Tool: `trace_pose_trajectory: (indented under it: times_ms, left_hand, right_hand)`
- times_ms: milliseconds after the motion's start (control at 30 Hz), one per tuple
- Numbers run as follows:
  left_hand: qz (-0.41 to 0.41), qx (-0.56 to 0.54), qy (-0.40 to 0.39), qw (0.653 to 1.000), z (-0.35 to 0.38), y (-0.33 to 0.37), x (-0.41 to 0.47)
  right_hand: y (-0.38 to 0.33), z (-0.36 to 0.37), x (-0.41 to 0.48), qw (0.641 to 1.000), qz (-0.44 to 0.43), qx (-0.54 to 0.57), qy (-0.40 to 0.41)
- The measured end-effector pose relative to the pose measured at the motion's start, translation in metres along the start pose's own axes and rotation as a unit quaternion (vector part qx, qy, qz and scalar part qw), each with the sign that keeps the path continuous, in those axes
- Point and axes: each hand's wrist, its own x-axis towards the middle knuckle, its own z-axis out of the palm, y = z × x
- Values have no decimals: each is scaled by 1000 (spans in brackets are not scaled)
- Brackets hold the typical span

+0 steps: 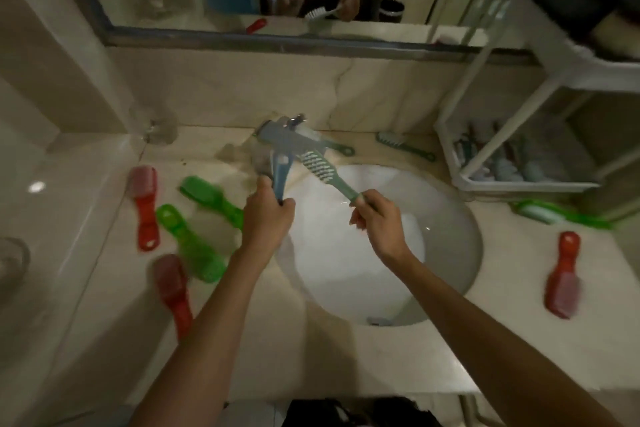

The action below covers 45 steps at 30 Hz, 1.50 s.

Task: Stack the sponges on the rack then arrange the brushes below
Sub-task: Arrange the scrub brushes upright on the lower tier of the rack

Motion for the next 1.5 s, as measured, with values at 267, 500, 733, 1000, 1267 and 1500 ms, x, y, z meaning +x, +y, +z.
trace_pose_trajectory:
  times_ms: [267,500,733,1000,1267,1500]
  left_hand:
    - [134,54,-109,983,121,124,-47]
    - [240,159,-117,950,217,221,-91]
    - [331,202,-108,916,278,300,-111]
    - [342,193,-124,911,314,332,-79]
    - [332,239,-181,894,371,337,-27]
    - [369,275,-203,864,399,342,1]
  right_hand:
    - [54,-153,-19,977,11,73,198]
    - [89,-268,3,965,49,88,241]
    - [115,-353,41,955,94,113,259]
    - [107,-375,87,962,136,110,211]
    - [125,-380,118,954,161,-3,251]
    - [129,-380,127,947,169,-72,265]
